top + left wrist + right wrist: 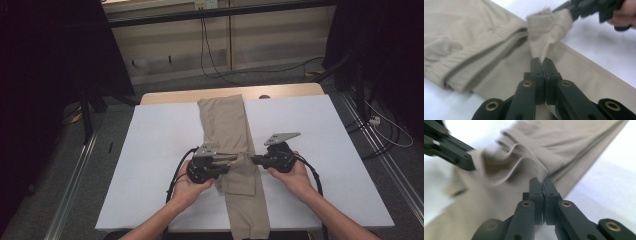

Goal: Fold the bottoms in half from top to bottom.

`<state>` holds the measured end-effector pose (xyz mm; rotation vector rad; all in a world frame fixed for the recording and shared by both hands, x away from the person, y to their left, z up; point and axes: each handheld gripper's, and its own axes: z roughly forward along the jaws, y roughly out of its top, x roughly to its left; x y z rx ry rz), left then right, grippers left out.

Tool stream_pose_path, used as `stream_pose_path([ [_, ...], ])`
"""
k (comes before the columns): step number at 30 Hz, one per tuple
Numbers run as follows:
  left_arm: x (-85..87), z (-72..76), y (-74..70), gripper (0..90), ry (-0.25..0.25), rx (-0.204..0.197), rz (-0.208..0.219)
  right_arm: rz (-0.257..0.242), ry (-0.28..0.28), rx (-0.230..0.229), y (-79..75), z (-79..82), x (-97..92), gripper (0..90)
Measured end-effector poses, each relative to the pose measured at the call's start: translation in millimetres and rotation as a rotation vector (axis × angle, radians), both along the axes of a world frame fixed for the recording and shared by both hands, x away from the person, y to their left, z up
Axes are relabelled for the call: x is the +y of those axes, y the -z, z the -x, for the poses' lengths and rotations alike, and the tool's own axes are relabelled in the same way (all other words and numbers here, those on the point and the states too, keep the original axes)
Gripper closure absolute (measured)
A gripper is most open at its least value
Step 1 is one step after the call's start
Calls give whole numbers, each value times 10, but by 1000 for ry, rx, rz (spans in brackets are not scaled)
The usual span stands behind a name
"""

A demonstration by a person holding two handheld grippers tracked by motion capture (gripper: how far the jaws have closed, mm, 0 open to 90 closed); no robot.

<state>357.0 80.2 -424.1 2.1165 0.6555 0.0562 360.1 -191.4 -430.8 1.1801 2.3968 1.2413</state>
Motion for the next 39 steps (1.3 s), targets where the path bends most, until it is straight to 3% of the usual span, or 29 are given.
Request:
stream_pose_path([
  [5, 95, 382, -16, 888, 88, -14, 19, -64, -81, -32, -163, 477, -91, 881],
  [9, 148, 635, 44, 887, 161, 10, -2, -56, -160, -34, -153, 912, -112, 881],
  [11, 162, 736, 75, 886, 194, 20, -20, -52, -186, -9, -101, 1088, -110, 880],
  [13, 174, 836, 92, 885, 211, 35, -24, -26, -212, -1, -74, 1235, -93, 880],
  [15, 181, 919, 99, 877, 236, 15, -53, -30, -234, 5, -77, 1340, -92, 874],
  [17, 199, 947, 116, 837, 258, 39, -58, -38, -256, 13, -87, 1405, -97, 815],
  [18, 216, 945, 128, 807, 283, 38, -66, -43, -255, 19, -91, 1422, -97, 738],
  [22, 285, 885, 123, 748, 271, 53, -47, -58, -243, 10, -111, 1387, -122, 606],
  [24, 290, 862, 97, 735, 258, 54, -28, -54, -216, 5, -110, 1330, -124, 628],
  [26, 285, 834, 75, 725, 263, 55, -6, -8, -185, -5, -77, 1232, -101, 659],
  [28, 274, 822, 54, 698, 286, 61, 32, 17, -173, 15, -20, 1104, -54, 692],
  [29, 266, 824, 52, 694, 278, 53, 30, 31, -178, 23, 12, 1032, -13, 695],
  [33, 195, 822, 114, 672, 247, 39, -40, 59, -215, 44, 88, 895, 136, 678],
  [37, 105, 856, 246, 673, 310, 66, -116, 113, -247, 50, 167, 891, 275, 602],
  [39, 102, 879, 224, 659, 361, 85, -123, 152, -246, 12, 186, 940, 312, 642],
])
